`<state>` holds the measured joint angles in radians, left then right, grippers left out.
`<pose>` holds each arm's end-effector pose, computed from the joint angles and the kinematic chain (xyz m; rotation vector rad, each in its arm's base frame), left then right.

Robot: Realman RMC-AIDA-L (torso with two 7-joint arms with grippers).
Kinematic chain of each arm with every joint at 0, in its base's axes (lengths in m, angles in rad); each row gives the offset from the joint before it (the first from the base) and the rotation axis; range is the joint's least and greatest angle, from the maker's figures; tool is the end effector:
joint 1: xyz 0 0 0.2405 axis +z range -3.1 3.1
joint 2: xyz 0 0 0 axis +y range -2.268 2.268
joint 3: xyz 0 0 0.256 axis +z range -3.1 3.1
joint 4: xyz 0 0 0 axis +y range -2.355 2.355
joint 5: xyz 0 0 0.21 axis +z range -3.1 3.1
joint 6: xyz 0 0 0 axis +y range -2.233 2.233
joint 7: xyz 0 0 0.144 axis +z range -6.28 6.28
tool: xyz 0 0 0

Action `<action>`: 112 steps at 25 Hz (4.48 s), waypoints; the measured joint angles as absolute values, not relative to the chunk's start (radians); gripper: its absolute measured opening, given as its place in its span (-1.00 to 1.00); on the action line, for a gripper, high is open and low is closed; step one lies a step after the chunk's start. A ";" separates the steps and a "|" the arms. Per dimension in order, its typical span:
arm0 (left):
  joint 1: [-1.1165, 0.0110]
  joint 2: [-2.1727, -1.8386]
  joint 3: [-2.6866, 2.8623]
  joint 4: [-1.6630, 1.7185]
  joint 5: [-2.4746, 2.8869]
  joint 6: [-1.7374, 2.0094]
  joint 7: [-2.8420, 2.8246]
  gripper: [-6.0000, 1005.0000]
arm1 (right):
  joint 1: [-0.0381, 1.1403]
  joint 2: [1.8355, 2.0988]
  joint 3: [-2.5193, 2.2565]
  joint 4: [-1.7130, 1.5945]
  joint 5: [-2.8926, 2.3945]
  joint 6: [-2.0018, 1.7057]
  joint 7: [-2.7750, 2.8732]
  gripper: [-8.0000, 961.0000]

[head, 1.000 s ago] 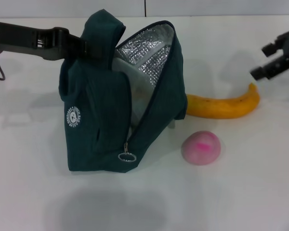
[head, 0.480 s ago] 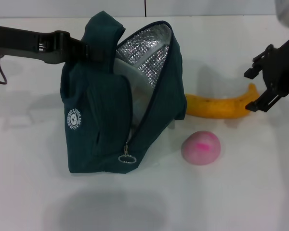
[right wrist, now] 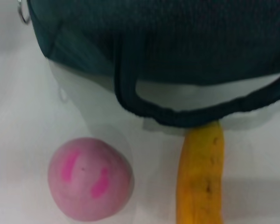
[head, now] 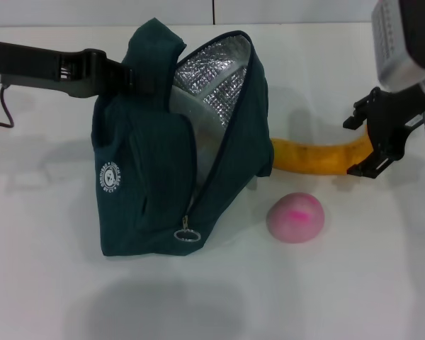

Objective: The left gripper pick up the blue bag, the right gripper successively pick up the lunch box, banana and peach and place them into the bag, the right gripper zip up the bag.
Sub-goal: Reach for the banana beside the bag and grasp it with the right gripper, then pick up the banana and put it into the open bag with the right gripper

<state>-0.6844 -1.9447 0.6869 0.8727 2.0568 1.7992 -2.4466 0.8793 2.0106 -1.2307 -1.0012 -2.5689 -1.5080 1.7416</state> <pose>-0.2031 0.3663 0.0813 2.6024 1.6146 0.6332 0.1588 0.4089 0.0075 -2.9018 -0.0929 -0.6262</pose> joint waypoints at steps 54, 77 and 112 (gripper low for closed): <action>-0.671 -1.948 0.686 0.873 2.046 1.798 -2.435 -0.91 | 0.831 2.006 -1.314 -0.998 -2.540 -1.446 1.802 -0.04; -0.679 -1.938 0.686 0.801 1.984 1.798 -2.432 -0.91 | 0.738 1.944 -0.688 -0.991 -2.125 -1.601 1.992 0.02; -0.672 -1.946 0.693 0.785 1.994 1.779 -2.386 -0.91 | 0.796 2.028 -1.265 -0.214 -1.046 -1.647 1.794 0.12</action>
